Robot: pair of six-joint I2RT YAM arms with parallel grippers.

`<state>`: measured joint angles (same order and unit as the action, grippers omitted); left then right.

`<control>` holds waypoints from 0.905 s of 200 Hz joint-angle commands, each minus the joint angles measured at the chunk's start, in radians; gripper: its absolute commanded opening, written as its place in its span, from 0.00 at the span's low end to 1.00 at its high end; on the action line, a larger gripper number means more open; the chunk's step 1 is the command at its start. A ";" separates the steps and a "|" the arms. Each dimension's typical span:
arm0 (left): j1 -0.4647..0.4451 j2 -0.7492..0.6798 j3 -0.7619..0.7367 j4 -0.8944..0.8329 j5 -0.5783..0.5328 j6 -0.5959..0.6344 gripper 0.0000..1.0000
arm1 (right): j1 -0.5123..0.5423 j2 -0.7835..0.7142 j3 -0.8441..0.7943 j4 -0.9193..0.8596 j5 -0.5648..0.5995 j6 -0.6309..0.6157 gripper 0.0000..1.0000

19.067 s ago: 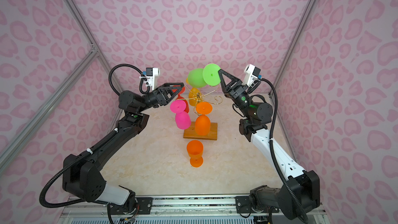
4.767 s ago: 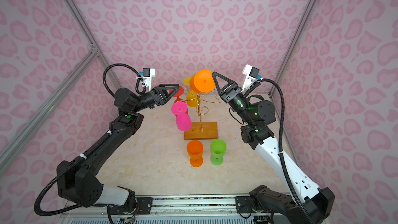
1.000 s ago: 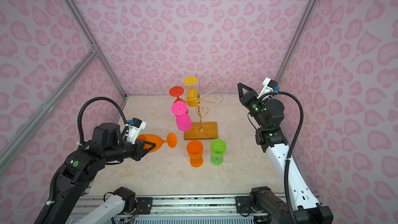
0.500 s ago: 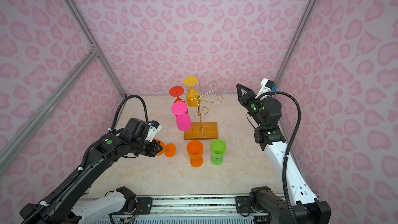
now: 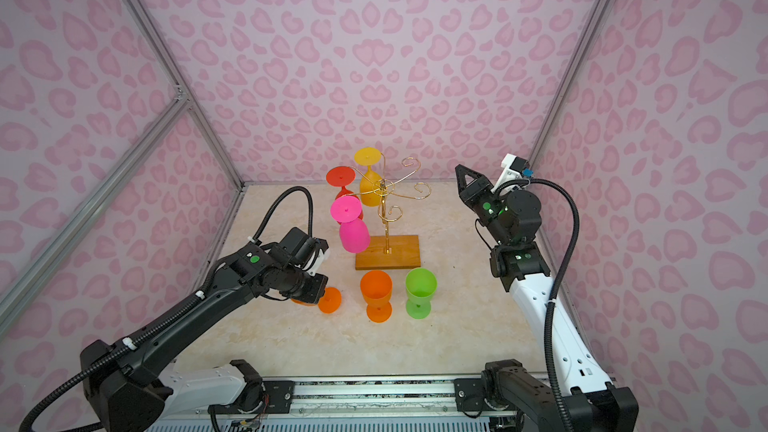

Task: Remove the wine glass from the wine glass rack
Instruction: 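Lower the orange glass upright beside the other orange glass and release it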

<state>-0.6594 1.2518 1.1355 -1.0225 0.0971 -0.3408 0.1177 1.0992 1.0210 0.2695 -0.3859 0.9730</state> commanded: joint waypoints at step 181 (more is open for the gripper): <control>-0.022 -0.082 0.201 0.002 -0.032 -0.071 0.59 | -0.021 -0.013 -0.025 -0.003 -0.005 -0.016 0.27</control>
<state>-0.6811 1.2175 1.2964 -1.0405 0.0967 -0.3798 0.0971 1.0889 1.0046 0.2543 -0.3859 0.9611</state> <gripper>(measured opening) 0.578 0.270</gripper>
